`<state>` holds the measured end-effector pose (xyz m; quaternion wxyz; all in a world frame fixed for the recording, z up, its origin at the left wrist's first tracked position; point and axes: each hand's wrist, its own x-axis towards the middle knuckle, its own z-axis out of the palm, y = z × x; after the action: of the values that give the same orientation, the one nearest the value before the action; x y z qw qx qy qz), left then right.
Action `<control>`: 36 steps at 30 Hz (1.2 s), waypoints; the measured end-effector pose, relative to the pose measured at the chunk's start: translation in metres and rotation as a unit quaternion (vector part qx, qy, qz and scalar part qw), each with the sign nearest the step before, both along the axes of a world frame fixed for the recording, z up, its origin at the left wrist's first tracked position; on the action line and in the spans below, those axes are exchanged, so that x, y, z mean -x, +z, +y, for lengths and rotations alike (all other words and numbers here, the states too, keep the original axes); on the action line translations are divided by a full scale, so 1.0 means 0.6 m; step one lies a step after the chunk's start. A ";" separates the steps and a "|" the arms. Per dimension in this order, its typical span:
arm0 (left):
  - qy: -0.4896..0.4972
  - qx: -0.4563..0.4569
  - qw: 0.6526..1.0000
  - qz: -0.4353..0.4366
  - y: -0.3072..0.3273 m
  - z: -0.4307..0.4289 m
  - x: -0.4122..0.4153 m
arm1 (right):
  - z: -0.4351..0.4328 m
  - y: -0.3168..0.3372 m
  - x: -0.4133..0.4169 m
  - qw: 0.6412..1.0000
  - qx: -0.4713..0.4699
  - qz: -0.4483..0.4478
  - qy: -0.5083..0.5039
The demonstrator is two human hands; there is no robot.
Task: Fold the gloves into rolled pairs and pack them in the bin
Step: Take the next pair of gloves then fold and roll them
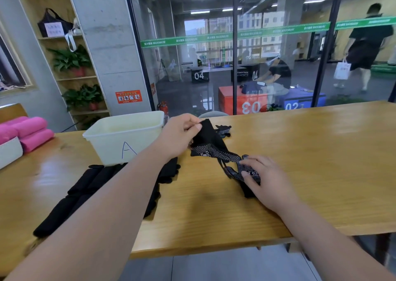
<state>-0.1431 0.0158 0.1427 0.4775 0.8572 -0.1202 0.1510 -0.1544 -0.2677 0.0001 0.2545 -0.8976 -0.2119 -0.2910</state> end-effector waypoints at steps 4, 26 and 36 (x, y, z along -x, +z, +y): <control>-0.008 -0.002 0.999 0.032 -0.015 -0.013 0.008 | 0.017 0.014 0.018 0.995 0.052 -0.051 0.070; 0.020 0.136 0.987 0.082 -0.035 -0.023 0.009 | 0.030 0.007 0.017 0.995 0.071 -0.041 0.055; -0.011 -0.124 0.990 0.060 -0.012 -0.003 -0.010 | 0.021 -0.023 -0.022 0.988 0.094 0.060 -0.109</control>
<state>-0.1374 0.0142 0.1353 0.3754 0.9160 -0.1182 0.0779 -0.1412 -0.2551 -0.0137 0.1478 -0.9510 -0.1238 -0.2417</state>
